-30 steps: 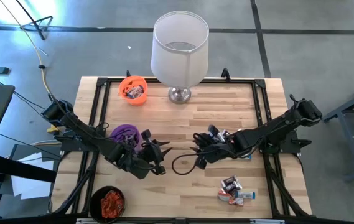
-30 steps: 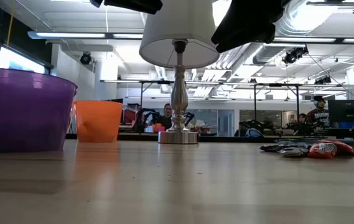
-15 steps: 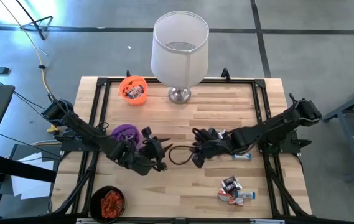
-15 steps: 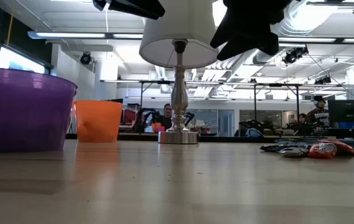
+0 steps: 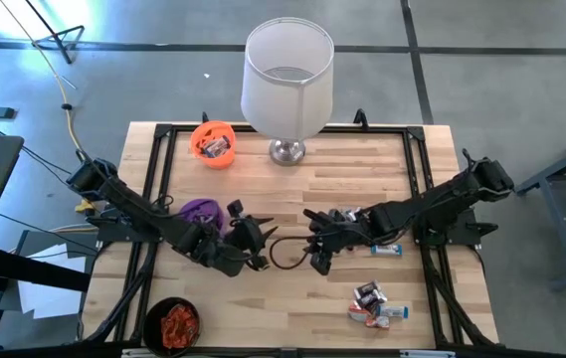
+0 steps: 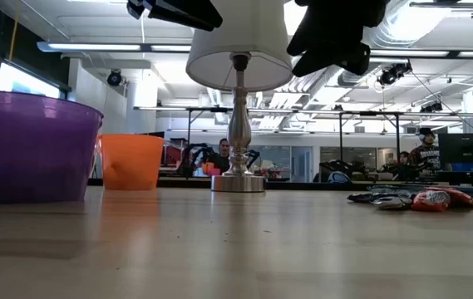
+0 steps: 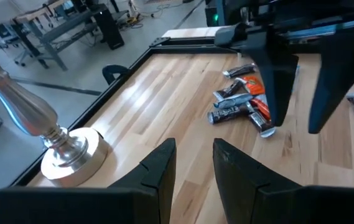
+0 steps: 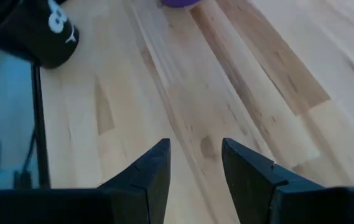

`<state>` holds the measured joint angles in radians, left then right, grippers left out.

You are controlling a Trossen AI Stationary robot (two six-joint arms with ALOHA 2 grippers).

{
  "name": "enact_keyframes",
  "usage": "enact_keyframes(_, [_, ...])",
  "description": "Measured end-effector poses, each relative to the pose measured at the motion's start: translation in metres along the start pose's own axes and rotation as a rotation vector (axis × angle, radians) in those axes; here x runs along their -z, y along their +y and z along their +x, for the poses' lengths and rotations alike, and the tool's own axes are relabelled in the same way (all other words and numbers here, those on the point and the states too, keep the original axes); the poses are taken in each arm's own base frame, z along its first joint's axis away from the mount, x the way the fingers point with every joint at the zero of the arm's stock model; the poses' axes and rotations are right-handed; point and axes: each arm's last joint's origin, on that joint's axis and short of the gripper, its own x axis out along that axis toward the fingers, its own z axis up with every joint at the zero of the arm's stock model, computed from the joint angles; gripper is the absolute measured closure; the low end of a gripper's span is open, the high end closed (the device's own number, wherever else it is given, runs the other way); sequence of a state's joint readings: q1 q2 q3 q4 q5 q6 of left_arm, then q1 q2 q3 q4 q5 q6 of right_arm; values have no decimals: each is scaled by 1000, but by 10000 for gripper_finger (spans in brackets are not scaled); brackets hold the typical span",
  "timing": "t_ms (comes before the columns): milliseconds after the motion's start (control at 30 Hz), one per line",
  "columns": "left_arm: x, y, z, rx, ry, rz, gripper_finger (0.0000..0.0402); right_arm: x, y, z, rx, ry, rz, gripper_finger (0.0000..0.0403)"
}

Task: Sort candy
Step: Put the orange chocolate into the black bucket

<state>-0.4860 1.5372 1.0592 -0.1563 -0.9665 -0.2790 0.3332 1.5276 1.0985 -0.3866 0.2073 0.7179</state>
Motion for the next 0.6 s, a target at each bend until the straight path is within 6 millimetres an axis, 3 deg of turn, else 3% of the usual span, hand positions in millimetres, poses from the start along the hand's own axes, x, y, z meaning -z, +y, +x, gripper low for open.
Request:
enact_keyframes(133, [0,2,4,12,11,-14,307,0,0,0,-1,0,-73,261])
enact_keyframes(300, [-1,4,6,12,16,-33,307,-3,-5,1,-10,29,63,261])
enact_keyframes(400, [-1,5,8,19,22,-41,307,4,-12,1,16,136,78,261])
enact_keyframes(600, [-1,8,12,24,31,-59,307,30,-34,-10,263,431,156,261])
